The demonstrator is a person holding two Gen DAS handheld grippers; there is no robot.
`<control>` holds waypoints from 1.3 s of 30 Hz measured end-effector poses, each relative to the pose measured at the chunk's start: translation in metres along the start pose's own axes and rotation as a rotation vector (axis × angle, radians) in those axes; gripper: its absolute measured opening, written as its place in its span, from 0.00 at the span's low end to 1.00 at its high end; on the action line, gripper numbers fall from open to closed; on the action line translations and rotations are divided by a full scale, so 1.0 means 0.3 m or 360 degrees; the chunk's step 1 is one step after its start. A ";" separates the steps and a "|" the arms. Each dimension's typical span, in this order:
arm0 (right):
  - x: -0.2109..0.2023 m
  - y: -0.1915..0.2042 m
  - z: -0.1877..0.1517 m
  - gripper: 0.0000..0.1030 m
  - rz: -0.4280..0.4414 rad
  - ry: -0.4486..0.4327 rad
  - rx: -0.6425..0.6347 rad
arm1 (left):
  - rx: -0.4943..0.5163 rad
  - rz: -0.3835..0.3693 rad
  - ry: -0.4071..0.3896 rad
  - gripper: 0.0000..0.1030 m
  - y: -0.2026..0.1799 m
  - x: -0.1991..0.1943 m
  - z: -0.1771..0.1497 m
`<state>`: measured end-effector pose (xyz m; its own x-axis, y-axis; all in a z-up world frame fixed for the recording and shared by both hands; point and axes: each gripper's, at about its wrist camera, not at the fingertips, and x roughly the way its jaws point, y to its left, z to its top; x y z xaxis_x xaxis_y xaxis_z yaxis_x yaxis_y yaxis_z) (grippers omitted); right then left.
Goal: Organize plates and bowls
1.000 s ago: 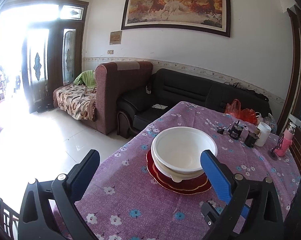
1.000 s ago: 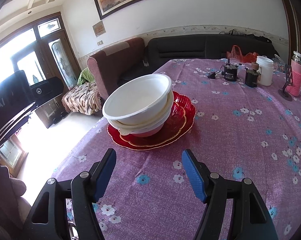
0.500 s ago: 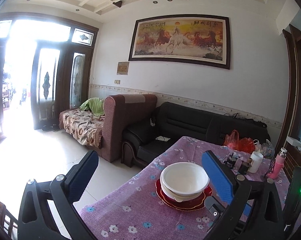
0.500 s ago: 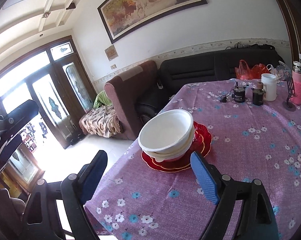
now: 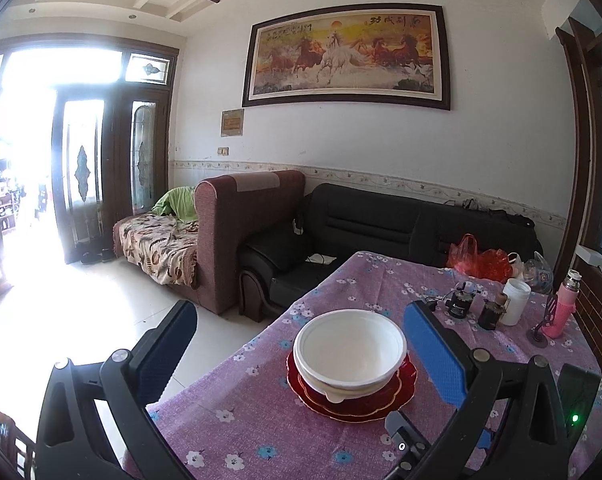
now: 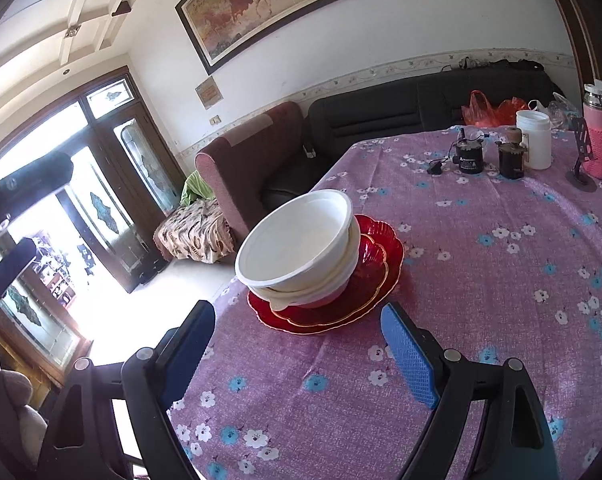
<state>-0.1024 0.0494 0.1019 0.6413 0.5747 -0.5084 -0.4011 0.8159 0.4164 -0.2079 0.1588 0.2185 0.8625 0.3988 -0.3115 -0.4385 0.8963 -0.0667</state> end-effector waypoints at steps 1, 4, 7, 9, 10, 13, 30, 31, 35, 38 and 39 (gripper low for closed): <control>0.004 -0.009 0.001 0.86 -0.0008 -0.0006 0.0000 | 0.0006 0.0009 -0.0005 1.00 -0.012 0.004 -0.001; 0.013 -0.035 0.003 0.86 -0.0013 -0.0010 0.0006 | 0.0007 0.0057 -0.0015 1.00 -0.058 0.019 -0.006; 0.019 -0.047 -0.008 0.86 -0.0064 -0.0006 -0.0019 | 0.0070 0.0081 -0.0055 1.00 -0.127 0.020 -0.023; 0.018 -0.058 -0.016 0.86 -0.0088 -0.0001 -0.0032 | 0.0121 0.0051 -0.0052 1.00 -0.156 0.022 -0.037; 0.016 -0.065 -0.019 0.86 -0.0103 -0.0007 -0.0036 | 0.0126 0.0057 -0.0070 1.00 -0.158 0.021 -0.050; 0.016 -0.089 -0.026 0.86 -0.0147 -0.0015 -0.0034 | 0.0139 0.0054 -0.0036 1.00 -0.133 0.042 -0.077; 0.176 0.010 -0.087 0.86 -0.0187 0.0118 -0.0187 | -0.0049 0.0136 0.0248 1.00 0.140 0.242 -0.160; 0.190 0.016 -0.091 0.86 -0.0189 0.0114 -0.0186 | -0.0050 0.0150 0.0245 1.00 0.156 0.243 -0.157; 0.274 0.042 -0.098 0.86 -0.0138 0.0156 -0.0135 | -0.0091 0.0207 0.0190 1.00 0.232 0.217 -0.135; 0.328 0.081 -0.111 0.86 -0.0109 0.0203 -0.0149 | -0.0101 0.0262 0.0173 1.00 0.283 0.208 -0.113; 0.337 0.094 -0.115 0.86 -0.0105 0.0201 -0.0167 | -0.0100 0.0289 0.0167 1.00 0.296 0.204 -0.108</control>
<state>-0.0716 0.1327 0.0363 0.5837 0.5175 -0.6257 -0.4312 0.8505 0.3012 -0.2023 0.2566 0.1628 0.7385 0.5273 -0.4203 -0.6019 0.7964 -0.0585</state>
